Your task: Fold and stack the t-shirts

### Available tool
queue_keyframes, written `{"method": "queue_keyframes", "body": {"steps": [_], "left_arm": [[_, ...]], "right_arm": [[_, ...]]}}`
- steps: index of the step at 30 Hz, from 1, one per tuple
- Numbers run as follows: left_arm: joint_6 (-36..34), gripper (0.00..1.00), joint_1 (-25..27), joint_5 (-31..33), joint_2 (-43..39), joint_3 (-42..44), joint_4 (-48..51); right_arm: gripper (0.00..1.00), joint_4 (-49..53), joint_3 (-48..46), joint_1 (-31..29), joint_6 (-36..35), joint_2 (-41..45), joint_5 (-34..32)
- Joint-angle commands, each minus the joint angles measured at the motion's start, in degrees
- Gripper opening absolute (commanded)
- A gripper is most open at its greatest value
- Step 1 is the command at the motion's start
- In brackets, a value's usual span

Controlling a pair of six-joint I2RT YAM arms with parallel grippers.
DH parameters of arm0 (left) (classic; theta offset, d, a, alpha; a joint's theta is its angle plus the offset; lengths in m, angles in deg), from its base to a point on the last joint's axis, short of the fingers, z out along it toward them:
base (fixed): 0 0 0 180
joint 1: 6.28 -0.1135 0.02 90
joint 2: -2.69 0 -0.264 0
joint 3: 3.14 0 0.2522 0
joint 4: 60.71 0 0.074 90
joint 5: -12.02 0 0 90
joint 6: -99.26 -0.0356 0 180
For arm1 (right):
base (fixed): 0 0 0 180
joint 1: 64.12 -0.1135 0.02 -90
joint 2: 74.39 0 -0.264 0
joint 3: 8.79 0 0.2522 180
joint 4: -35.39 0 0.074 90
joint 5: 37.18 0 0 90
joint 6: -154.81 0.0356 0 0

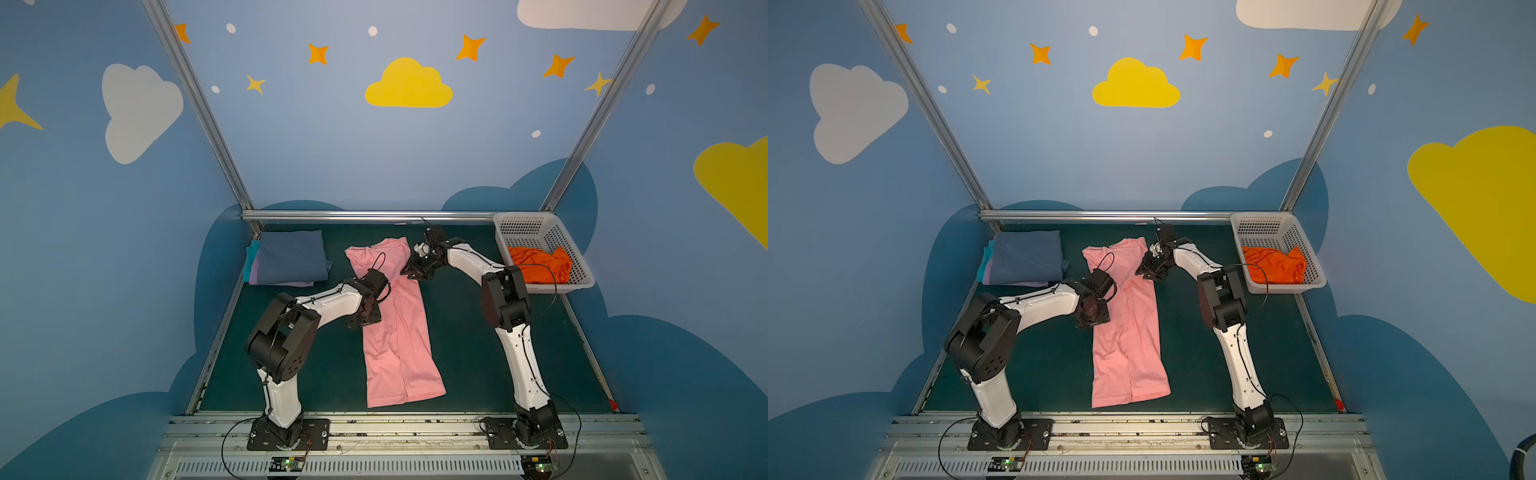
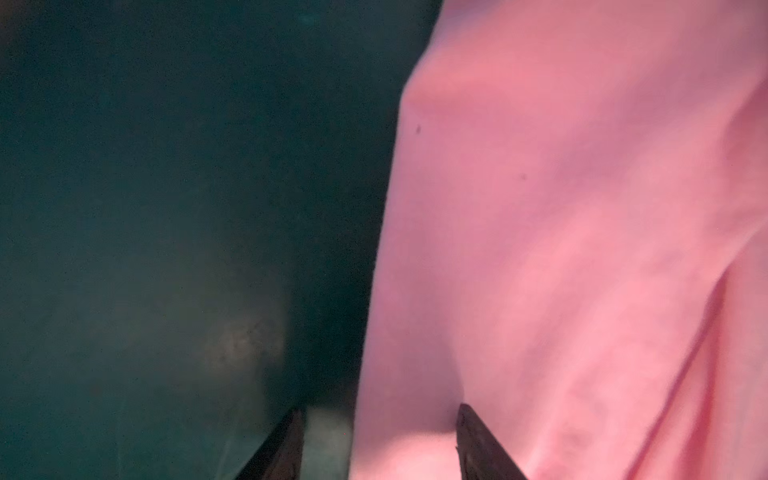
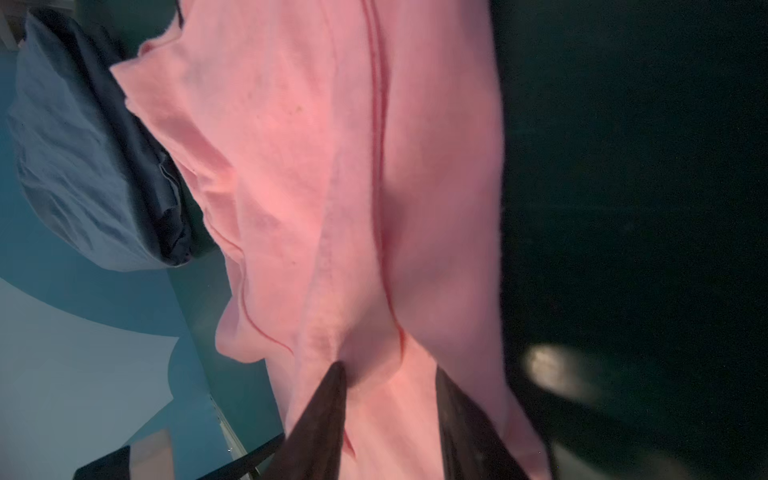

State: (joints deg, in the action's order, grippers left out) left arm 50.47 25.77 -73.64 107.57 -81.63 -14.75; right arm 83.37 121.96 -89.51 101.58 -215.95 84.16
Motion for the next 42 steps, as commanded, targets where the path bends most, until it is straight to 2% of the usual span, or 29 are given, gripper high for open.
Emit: {"method": "queue_keyframes", "body": {"steps": [1, 13, 19, 27, 34, 42], "left_arm": [[1.43, 0.59, 0.20, -1.39, -0.19, 2.96, 2.51], [3.41, 0.58, 0.29, -2.32, -3.19, 7.62, 1.11], [4.02, 0.58, -0.14, -2.62, -6.67, 10.34, 0.84], [4.71, 0.58, -1.70, -2.84, -10.27, 13.82, 1.02], [4.85, 0.58, -5.25, -3.89, -14.57, 17.60, 0.49], [3.90, 0.58, -7.32, -3.81, -16.47, 17.70, 1.98]], "right_arm": [[0.35, 0.43, 1.83, -0.37, 0.58, -1.72, 0.41], [0.25, -3.90, 3.07, -0.77, 0.58, -1.46, 2.24], [0.00, -2.50, 3.38, -0.67, 0.67, -1.03, 1.88], [0.00, 4.47, 2.41, -0.73, -1.33, 5.54, -3.09], [0.00, 4.64, -6.72, -0.85, -2.50, 13.10, -6.64], [0.00, 3.77, -15.31, -0.82, -1.82, 15.41, -5.94]]}}
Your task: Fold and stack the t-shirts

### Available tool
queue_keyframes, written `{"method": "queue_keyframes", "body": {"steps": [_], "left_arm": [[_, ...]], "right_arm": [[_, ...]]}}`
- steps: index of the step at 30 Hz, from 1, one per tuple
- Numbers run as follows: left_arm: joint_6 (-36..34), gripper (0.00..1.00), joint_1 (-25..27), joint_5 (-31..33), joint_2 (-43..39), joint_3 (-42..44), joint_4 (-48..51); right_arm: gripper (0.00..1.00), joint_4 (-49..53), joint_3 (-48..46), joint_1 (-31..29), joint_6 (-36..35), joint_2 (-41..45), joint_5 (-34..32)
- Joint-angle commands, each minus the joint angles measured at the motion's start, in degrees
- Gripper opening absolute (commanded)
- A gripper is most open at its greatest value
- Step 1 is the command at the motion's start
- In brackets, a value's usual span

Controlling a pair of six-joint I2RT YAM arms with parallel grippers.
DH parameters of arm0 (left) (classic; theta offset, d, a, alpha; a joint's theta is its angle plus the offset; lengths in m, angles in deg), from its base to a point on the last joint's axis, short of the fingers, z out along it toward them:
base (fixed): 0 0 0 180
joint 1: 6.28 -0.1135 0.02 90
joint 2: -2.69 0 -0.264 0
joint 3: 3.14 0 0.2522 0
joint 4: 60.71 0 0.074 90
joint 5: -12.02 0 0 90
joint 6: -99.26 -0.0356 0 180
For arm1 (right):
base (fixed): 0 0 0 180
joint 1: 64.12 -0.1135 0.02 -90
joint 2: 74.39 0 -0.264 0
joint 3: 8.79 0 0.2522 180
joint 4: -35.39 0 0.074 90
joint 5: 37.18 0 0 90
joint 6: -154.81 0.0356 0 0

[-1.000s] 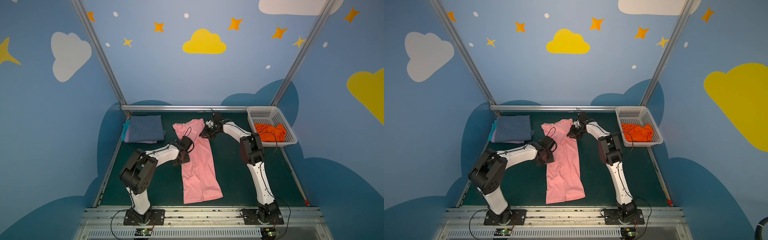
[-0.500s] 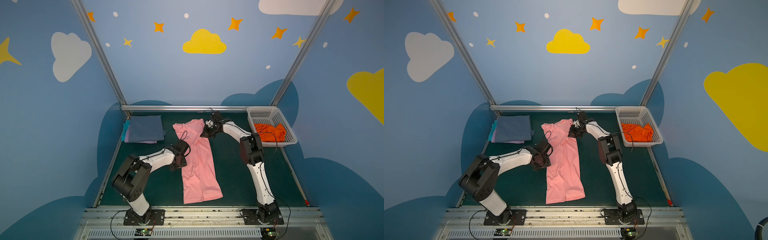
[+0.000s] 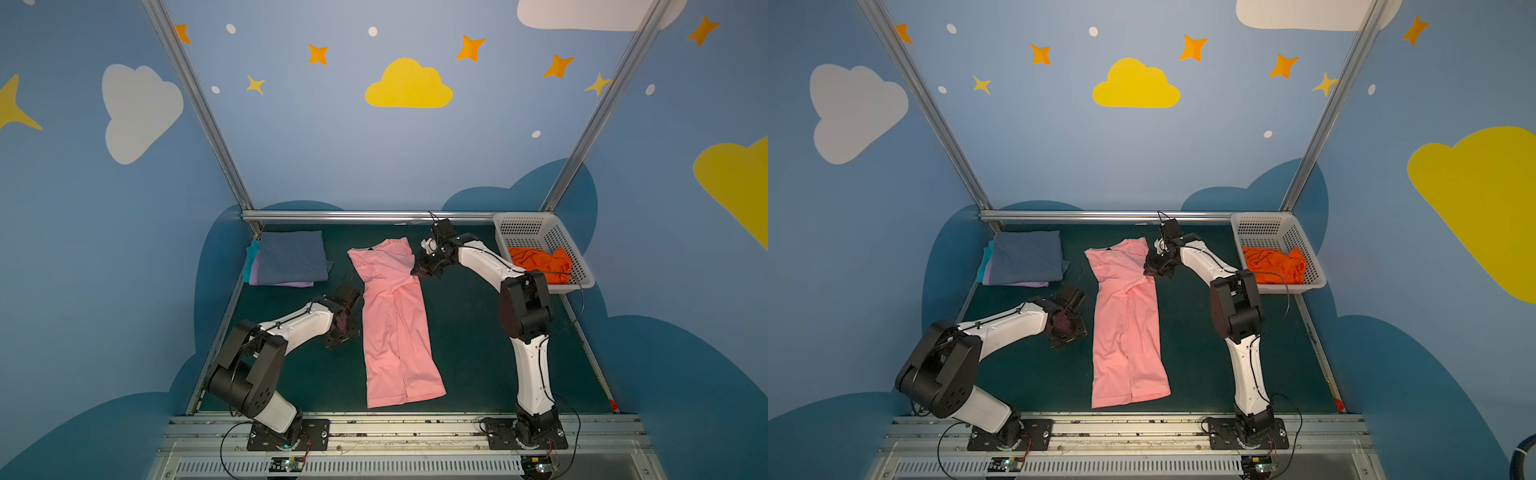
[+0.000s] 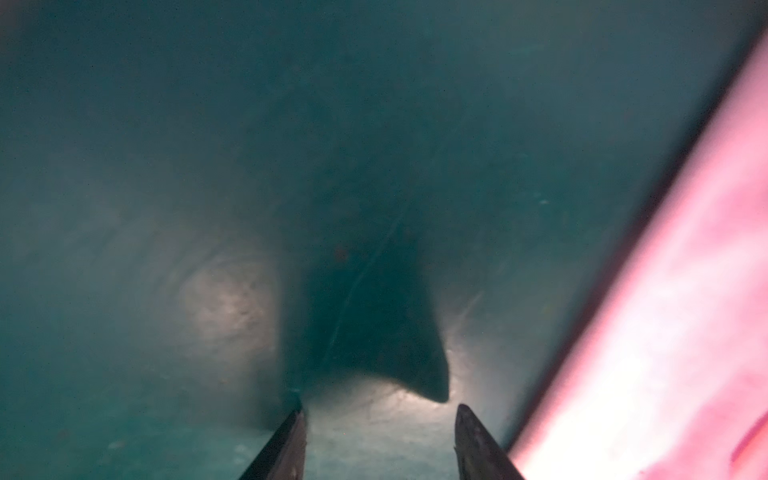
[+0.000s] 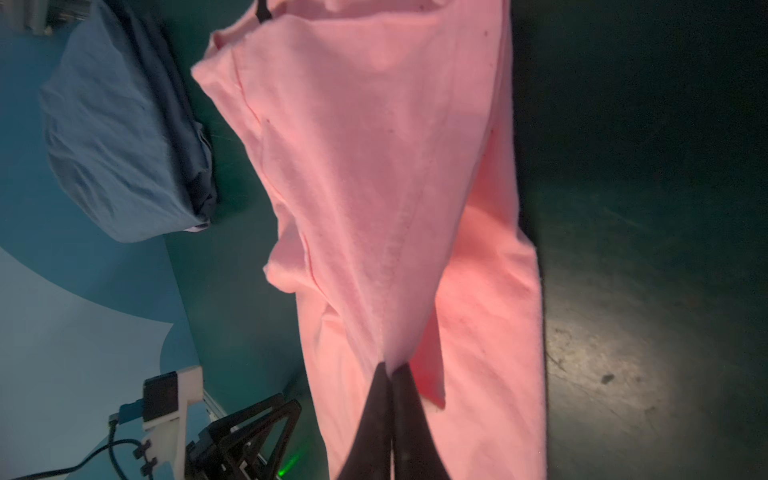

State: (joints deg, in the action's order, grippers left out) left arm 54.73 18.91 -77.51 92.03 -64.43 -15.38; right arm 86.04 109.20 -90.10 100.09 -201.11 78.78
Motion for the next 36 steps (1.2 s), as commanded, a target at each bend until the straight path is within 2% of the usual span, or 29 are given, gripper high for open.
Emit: {"method": "queue_keyframes", "body": {"steps": [1, 7, 11, 12, 14, 17, 24, 30, 33, 36], "left_arm": [[-0.43, 0.58, -0.57, 0.06, -0.92, 0.40, 2.70], [-1.40, 0.59, -1.44, 0.39, -0.68, -0.53, 3.35], [-3.80, 0.63, -3.60, 1.73, 0.88, -5.76, 5.60], [-4.26, 0.64, -4.40, 2.34, 1.70, -7.79, 6.22], [-4.99, 0.66, -5.80, 3.06, 3.65, -12.15, 6.98], [-5.72, 0.68, -7.87, 3.07, 8.42, -20.15, 7.45], [-7.32, 0.74, -9.54, 1.51, 25.22, -40.83, 9.47], [-8.34, 0.77, -9.98, -0.60, 35.74, -52.29, 8.40], [-8.75, 0.75, -10.37, -0.69, 41.36, -58.97, 9.81], [-9.13, 0.59, -11.03, -2.32, 47.54, -66.20, 11.63]], "right_arm": [[0.00, 0.73, -3.51, -0.22, -0.10, 0.80, -0.47], [0.00, -1.79, -8.45, -0.43, 1.56, 1.60, -0.55], [0.01, -1.43, -8.45, -0.65, 1.87, 0.97, -0.64], [0.10, -1.12, -8.27, -0.70, 1.89, 0.94, -0.72], [0.21, -1.00, -8.25, -0.66, 1.89, 1.37, -1.05], [0.28, -0.47, -8.75, -0.67, 1.31, 3.41, -2.82], [0.29, 0.73, -13.11, -0.24, -1.47, 10.87, -11.09], [0.28, 2.58, -11.13, 2.16, -2.15, 9.55, -10.98], [0.28, 2.58, -9.37, 2.75, -1.89, 7.76, -10.40], [0.28, 2.83, -6.36, 3.17, -1.87, 5.23, -9.26]]}}
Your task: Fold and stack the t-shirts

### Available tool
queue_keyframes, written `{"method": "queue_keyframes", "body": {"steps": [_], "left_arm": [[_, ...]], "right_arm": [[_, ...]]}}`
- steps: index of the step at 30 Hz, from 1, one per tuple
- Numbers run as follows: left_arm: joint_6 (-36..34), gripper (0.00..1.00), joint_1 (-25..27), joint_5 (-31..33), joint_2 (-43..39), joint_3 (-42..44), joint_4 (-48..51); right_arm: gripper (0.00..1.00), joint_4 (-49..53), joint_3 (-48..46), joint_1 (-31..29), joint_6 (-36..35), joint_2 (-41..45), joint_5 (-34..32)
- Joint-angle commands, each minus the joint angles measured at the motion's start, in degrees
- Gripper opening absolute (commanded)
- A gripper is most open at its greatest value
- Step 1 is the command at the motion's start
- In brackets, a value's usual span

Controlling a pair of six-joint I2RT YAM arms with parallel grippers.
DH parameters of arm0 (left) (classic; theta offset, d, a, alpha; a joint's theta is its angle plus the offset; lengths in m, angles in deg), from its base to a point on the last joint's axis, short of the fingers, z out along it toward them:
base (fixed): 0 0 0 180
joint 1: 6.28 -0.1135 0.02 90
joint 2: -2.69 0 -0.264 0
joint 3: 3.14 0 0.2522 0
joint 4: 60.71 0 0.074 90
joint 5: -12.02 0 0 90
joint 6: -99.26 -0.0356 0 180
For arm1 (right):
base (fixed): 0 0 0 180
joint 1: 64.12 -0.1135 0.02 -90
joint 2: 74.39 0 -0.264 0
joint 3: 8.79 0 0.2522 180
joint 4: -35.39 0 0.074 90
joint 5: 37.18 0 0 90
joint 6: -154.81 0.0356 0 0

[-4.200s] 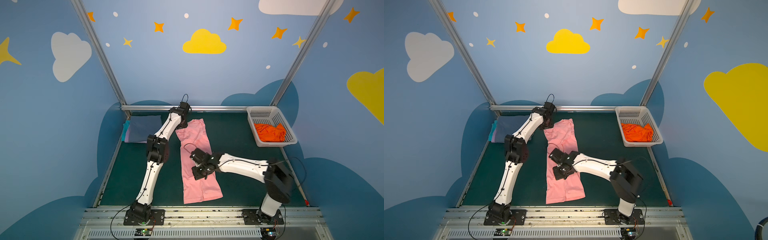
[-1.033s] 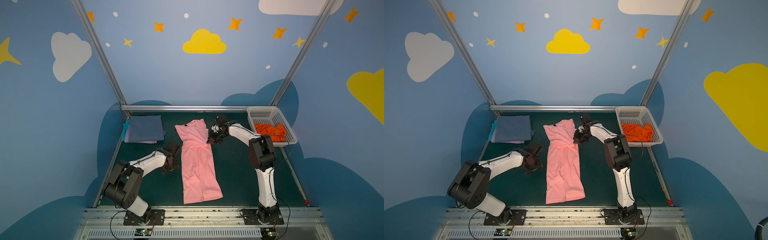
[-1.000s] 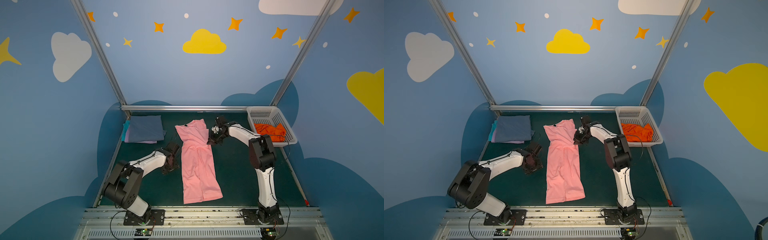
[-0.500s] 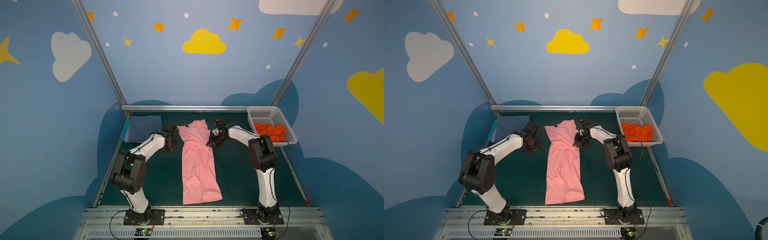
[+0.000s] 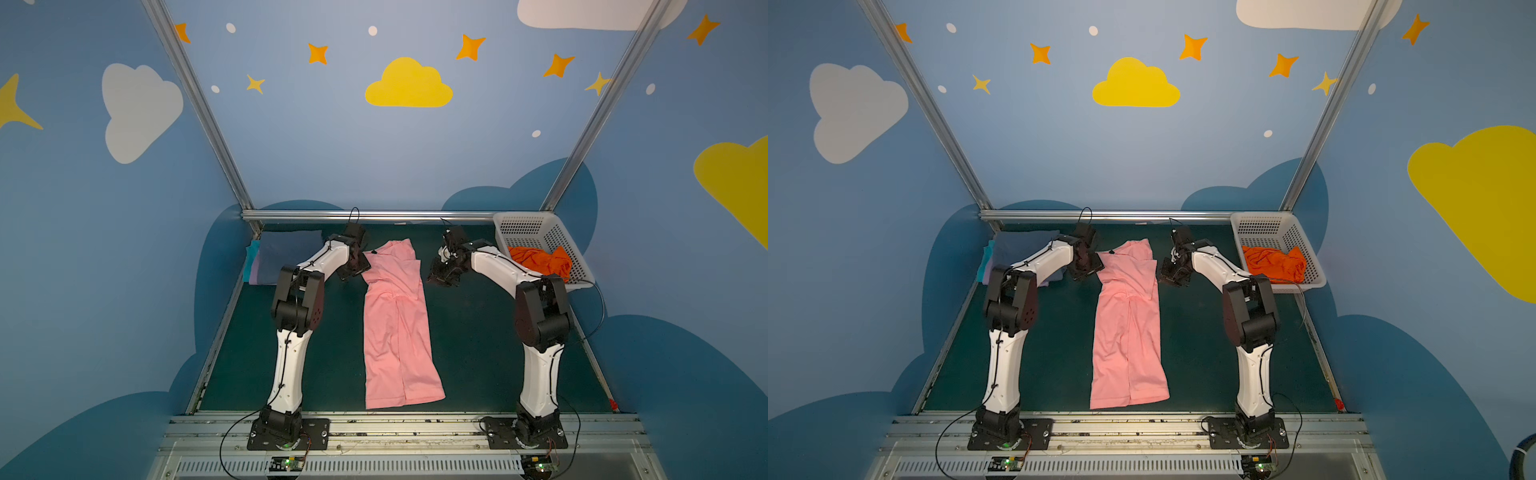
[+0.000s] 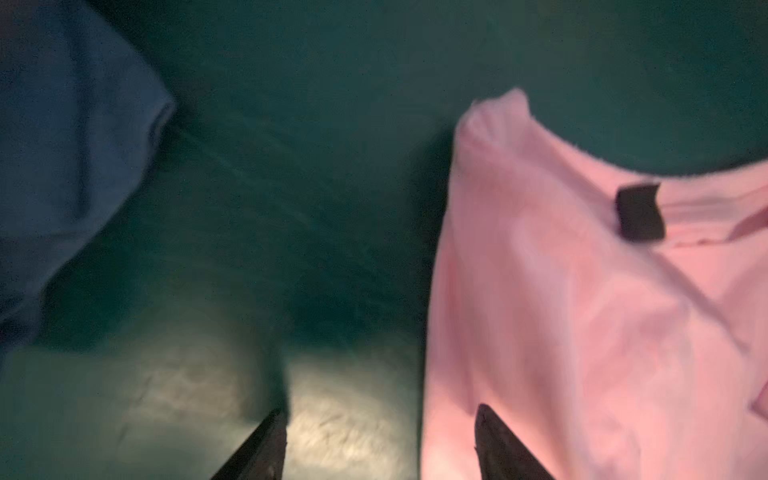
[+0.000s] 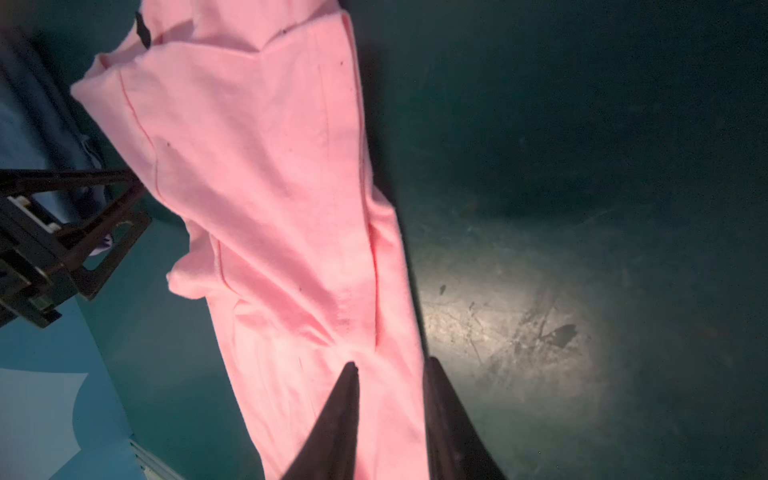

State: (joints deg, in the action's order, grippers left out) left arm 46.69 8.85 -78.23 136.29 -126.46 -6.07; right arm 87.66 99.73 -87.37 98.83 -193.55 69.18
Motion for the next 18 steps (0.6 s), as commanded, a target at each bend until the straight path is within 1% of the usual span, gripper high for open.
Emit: {"method": "queue_keyframes", "body": {"steps": [1, 2, 4, 5, 8, 10, 13, 15, 17, 18], "left_arm": [[-1.20, 0.49, -1.14, -2.08, 5.06, -6.58, 2.89], [-1.36, 0.40, -1.20, -2.51, 6.78, -9.06, 3.29], [-1.73, 0.26, -1.24, -2.57, 9.64, -13.53, 4.29], [-2.02, 0.21, -1.34, -2.58, 11.12, -16.11, 4.87], [-3.18, 0.09, -1.89, -2.54, 15.43, -24.30, 6.75], [-3.98, 0.06, -2.50, -3.89, 18.01, -29.66, 7.15], [-3.91, 0.04, -3.65, -7.47, 21.10, -35.45, 4.73], [-3.24, 0.05, -4.14, -10.16, 22.14, -36.88, 1.13], [-2.94, 0.12, -4.50, -13.54, 23.28, -38.70, -1.46], [-2.76, 0.19, -4.58, -14.16, 23.96, -40.11, -1.32]], "right_arm": [[0.28, 1.53, 4.16, 0.50, -0.67, -3.31, 0.72], [0.28, 1.81, 5.25, 0.54, -0.79, -4.10, 0.94], [0.27, 1.59, 6.04, 0.48, -0.72, -5.41, 1.30], [0.27, 1.07, 6.05, 0.49, -0.63, -5.88, 1.52], [0.27, 0.26, 5.88, 0.37, -0.71, -6.68, 2.09], [0.26, 0.26, 5.50, -0.01, -0.71, -6.73, 2.42], [0.26, -1.56, 1.76, -1.94, -0.56, -5.23, 1.79], [0.26, -2.96, -1.31, -3.46, -0.21, -4.20, 0.78], [0.26, -3.60, -3.47, -4.47, 0.24, -3.81, 0.19], [0.26, -3.54, -3.84, -4.66, 0.32, -3.81, -0.05]]}}
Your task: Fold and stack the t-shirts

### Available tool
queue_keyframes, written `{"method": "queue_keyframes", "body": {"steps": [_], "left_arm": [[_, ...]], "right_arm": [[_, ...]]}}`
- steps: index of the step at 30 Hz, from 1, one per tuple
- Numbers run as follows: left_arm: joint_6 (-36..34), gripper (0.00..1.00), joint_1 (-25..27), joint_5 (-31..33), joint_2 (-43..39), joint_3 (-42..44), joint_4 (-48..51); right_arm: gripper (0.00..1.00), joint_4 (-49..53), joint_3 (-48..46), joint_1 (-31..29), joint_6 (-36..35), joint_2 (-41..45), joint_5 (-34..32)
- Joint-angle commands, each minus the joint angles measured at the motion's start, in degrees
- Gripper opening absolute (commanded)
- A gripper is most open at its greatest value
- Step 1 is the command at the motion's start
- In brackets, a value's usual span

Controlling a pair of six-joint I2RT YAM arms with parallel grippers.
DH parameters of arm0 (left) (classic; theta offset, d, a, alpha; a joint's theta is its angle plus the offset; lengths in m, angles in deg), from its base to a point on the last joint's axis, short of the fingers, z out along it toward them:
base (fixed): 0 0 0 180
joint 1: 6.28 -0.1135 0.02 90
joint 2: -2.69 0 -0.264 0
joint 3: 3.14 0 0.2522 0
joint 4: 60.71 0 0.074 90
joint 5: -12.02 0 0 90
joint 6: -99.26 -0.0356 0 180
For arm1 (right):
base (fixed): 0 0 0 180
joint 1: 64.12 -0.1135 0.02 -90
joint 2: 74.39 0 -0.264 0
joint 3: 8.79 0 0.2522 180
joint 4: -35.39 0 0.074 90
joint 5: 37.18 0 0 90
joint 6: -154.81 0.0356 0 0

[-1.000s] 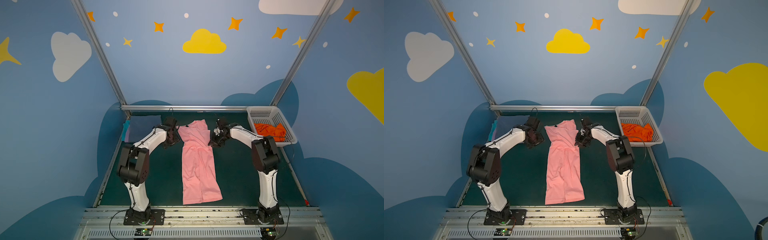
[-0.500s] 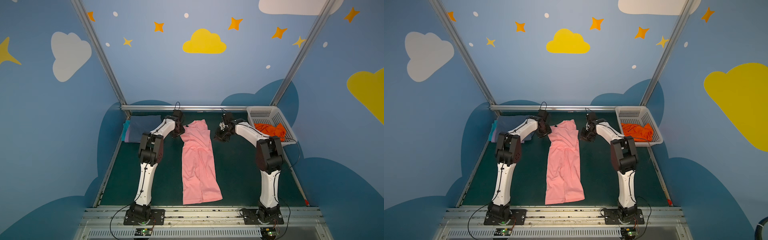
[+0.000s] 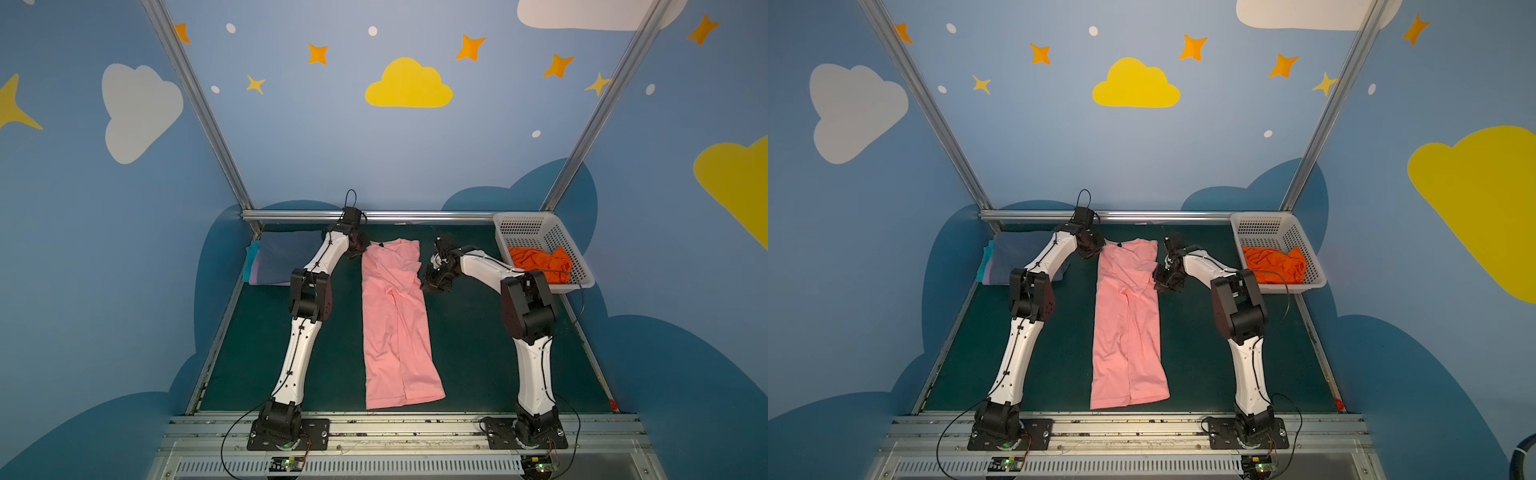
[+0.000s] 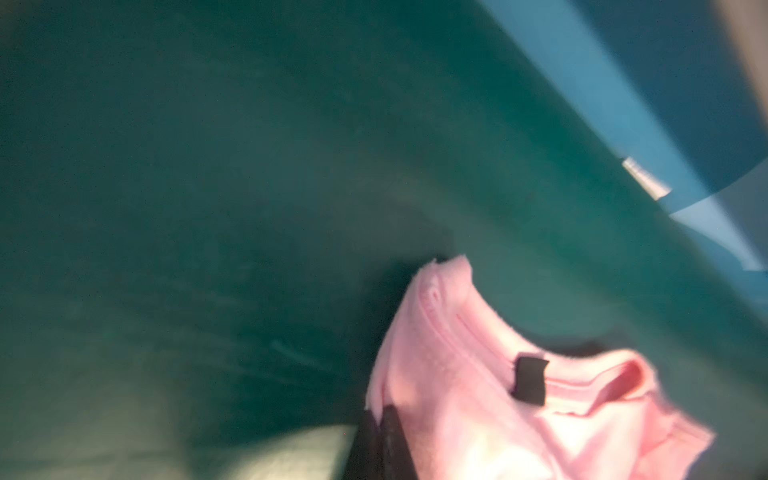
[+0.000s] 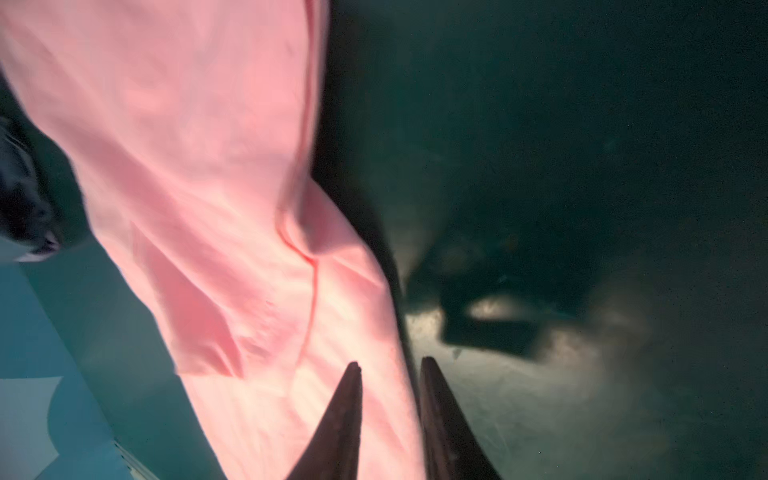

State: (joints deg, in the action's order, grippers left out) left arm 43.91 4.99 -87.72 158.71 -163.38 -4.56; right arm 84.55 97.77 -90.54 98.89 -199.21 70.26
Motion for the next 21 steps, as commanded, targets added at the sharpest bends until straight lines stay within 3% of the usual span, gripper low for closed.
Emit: {"method": "queue_keyframes", "body": {"steps": [1, 7, 11, 15, 21], "left_arm": [[0.14, 0.27, -0.76, -5.19, 2.34, -5.11, -2.26], [-0.57, 0.49, -1.46, -5.17, 0.82, -7.37, 1.33], [-1.21, 0.53, -1.62, -4.48, -5.57, -2.40, 3.17], [-1.92, 0.52, -0.18, -3.52, -16.03, 11.59, -0.48], [-1.52, 0.53, 5.59, 0.47, -34.59, 39.49, -10.60]], "right_arm": [[0.26, -0.37, -2.03, -1.53, 0.28, 1.77, -1.38], [0.26, 1.45, 1.37, -0.07, 0.02, 0.47, -2.14], [0.26, 3.12, 6.20, 1.77, -0.03, -1.07, -3.19], [0.26, 4.08, 12.42, 5.35, 1.04, -4.06, -0.58], [0.32, 8.18, 26.74, 8.32, 1.35, -12.68, 3.03]]}}
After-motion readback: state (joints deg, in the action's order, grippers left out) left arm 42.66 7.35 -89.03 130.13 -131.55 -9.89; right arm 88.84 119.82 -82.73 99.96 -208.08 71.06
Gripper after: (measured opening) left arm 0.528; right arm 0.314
